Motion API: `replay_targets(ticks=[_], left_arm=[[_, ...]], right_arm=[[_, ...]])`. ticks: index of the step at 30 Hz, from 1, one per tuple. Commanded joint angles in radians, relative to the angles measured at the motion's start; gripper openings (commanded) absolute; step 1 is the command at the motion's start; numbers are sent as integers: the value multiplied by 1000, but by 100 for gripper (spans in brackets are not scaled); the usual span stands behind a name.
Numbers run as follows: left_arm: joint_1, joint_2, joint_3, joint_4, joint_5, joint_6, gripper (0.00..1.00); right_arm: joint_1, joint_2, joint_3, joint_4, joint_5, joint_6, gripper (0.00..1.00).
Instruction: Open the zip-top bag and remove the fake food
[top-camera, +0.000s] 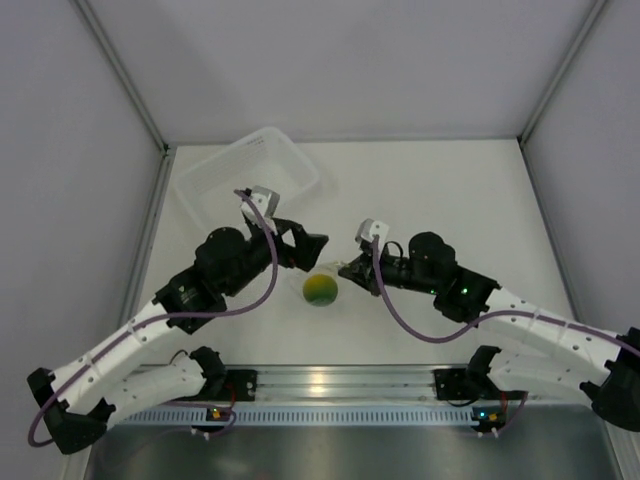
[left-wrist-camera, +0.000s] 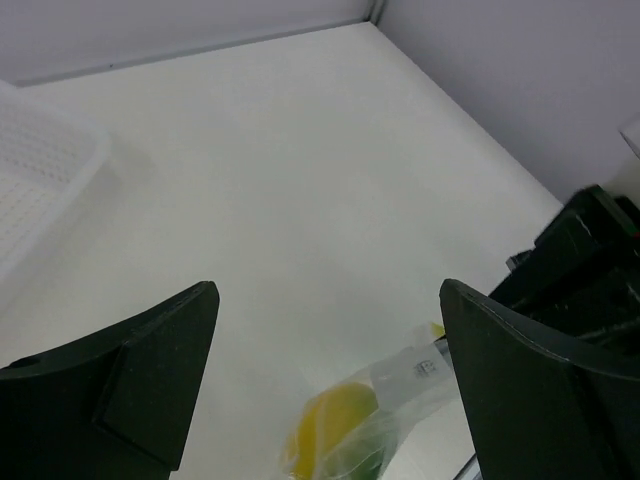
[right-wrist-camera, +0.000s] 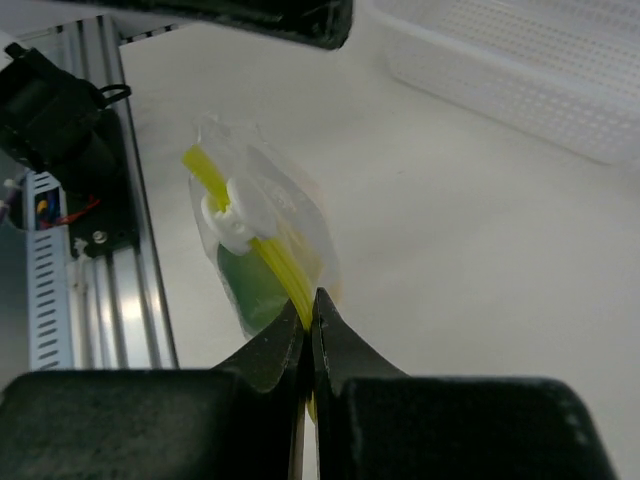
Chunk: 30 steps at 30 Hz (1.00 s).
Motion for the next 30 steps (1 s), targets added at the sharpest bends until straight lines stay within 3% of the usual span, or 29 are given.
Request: replay_targets(ticks=[1,2,6,9,15,18,20,22,23,29,30], left_arm=[[2,-131,-134,338,199,217,98],[2,-177,-192,429,336,262,98],[2,-191,-247,516,640,344,97],[2,-145,-240,514,764,404,94],[2,-69,-202,498,901,427,79],[2,-16,-159,484,992,418,64],[2,16,-142,481,1035,403,48],[2,30,-136,478,1035,403,43],[2,40,-135,478,1027,398,34],[2,54,-122,478,1018,380,34],[2,65,-116,476,1015,376,29]], right_arm=[[-13,1,102,-165,-147,113,0],[-19,1,133,-244,-175,113,0],[-40,-20,205,-409,-220,110,0],[-42,-45,241,-508,-227,78,0],[-43,-129,253,-575,-232,4,0],[-43,-166,253,-572,-206,6,0],[-43,-169,257,-581,-206,6,0],[-42,-172,256,-582,-201,3,0],[-42,-169,256,-587,-197,1,0],[-43,-160,250,-582,-180,-2,0],[-42,-158,251,-585,-183,-3,0]])
